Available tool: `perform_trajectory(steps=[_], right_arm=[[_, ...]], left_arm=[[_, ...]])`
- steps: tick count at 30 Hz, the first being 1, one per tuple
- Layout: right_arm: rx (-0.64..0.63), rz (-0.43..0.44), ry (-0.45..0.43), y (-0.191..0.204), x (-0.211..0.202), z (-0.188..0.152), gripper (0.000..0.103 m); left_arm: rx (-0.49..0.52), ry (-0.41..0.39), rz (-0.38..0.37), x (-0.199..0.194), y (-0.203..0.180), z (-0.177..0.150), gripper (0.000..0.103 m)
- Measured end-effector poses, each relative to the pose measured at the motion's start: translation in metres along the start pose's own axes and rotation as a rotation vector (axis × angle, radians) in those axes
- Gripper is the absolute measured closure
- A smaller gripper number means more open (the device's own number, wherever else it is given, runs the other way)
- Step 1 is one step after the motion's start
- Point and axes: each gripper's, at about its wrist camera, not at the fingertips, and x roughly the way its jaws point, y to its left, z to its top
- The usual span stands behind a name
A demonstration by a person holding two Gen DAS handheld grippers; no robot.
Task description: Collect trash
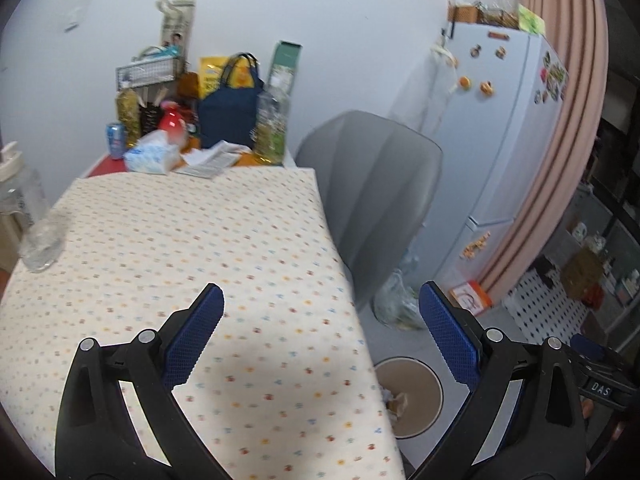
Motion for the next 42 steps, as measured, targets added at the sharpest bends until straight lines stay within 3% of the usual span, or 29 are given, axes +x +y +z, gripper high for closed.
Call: perform_trajectory(steps=[9,23,42], right_arm=[[-0.072,0.049,-0.043,0.037,-0.036,-0.002,0.008],[-0.19,0.147,-0.078,0.086,-0.079,-0.023,0.008],[-0.227,0.194,-0.098,0.101,-0.086,-0.034,0.008]], left_arm=[[-0.004,-0.055,0.0,-0.059,0.028,-0.001,0.006],[-0.017,-0.109,0.081,-0.138,0.058,-0.022,0.006],[-0.033,-0.131,0.123,-0.162,0.073,-0.039,0.006]])
